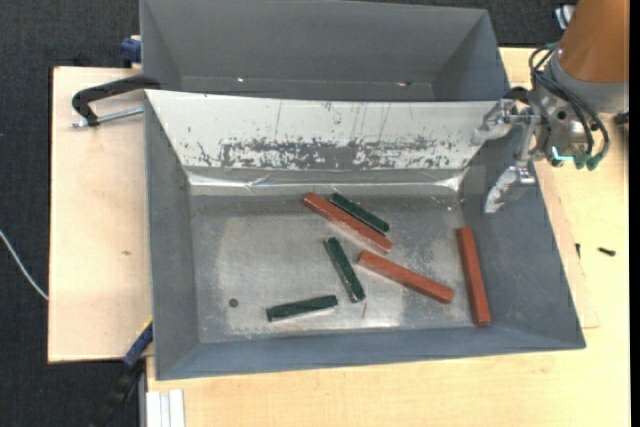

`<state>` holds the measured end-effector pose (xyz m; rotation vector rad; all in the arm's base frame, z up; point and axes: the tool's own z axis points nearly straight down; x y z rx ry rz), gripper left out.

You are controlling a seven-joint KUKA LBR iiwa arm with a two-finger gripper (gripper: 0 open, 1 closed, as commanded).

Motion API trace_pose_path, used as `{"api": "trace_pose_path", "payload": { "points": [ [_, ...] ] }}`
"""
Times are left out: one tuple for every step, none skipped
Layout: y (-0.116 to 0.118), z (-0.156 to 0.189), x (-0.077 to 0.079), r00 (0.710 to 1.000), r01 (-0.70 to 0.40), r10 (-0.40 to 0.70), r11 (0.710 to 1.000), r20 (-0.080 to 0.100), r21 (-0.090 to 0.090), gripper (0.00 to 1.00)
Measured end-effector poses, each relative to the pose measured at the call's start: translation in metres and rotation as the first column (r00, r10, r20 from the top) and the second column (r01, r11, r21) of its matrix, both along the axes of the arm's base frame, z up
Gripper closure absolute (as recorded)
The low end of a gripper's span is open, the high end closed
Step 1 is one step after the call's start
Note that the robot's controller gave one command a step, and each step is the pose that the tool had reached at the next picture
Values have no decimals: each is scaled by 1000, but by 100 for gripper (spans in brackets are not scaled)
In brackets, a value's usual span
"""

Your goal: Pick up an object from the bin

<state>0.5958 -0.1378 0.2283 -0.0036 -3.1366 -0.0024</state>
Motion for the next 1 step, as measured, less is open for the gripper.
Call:
{"api": "trace_pose_path", "payload": {
  "points": [
    [1, 5, 2, 1000, -2, 2, 1000, 8, -2, 0]
  ]
}}
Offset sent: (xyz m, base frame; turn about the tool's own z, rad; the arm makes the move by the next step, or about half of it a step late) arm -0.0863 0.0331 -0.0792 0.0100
